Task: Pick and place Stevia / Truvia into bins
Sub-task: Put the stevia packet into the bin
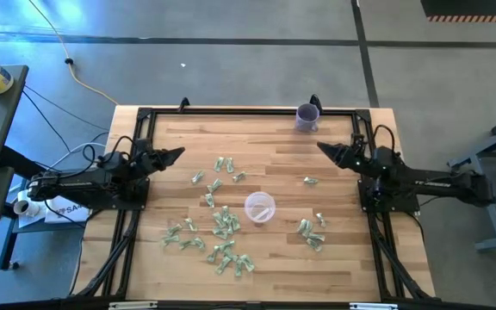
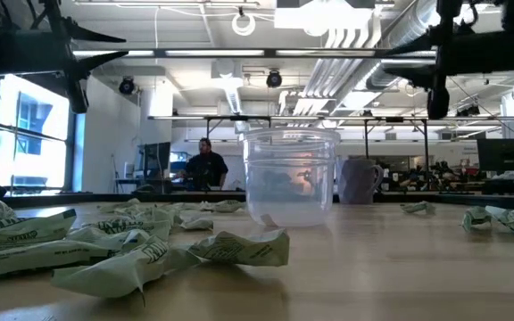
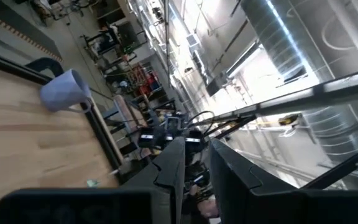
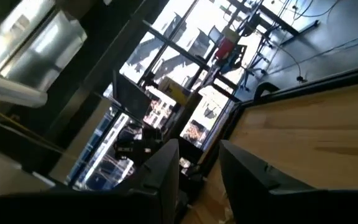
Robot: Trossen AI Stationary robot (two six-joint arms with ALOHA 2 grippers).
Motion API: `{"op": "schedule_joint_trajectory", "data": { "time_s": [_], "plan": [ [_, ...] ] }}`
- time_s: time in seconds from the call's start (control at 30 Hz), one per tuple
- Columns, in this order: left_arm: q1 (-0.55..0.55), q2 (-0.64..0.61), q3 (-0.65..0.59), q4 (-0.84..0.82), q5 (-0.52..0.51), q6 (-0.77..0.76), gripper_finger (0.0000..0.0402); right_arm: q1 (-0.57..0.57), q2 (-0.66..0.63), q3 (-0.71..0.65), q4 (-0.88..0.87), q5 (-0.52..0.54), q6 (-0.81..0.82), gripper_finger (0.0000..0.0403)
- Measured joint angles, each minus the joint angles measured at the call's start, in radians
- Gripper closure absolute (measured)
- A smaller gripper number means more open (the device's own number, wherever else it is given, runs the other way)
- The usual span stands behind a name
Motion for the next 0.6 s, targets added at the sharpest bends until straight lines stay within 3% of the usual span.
{"op": "schedule_joint_trajectory", "data": {
  "time_s": [0.1, 0.23, 0.33, 0.47, 0.6],
  "plan": [
    [0.000, 0.000, 0.000, -0.002, 0.001, 0.002, 0.0296, 0.013, 0.100, 0.139, -0.193, -0.047, -0.111, 0.0295],
    [0.000, 0.000, 0.000, -0.002, 0.001, 0.002, 0.0296, 0.017, 0.252, 0.357, -0.778, -0.020, -0.315, 0.0295],
    [0.000, 0.000, 0.000, -0.002, 0.001, 0.002, 0.0296, 0.017, 0.352, 0.483, -1.072, 0.019, -0.468, 0.0295],
    [0.000, 0.000, 0.000, -0.027, 0.001, -0.001, 0.0296, 0.017, 0.457, 0.579, -1.214, 0.023, -0.678, 0.0287],
    [0.000, 0.000, 0.000, -0.065, 0.000, -0.009, 0.0296, 0.017, 0.543, 0.593, -1.226, -0.006, -0.835, 0.0247]
  ]
}}
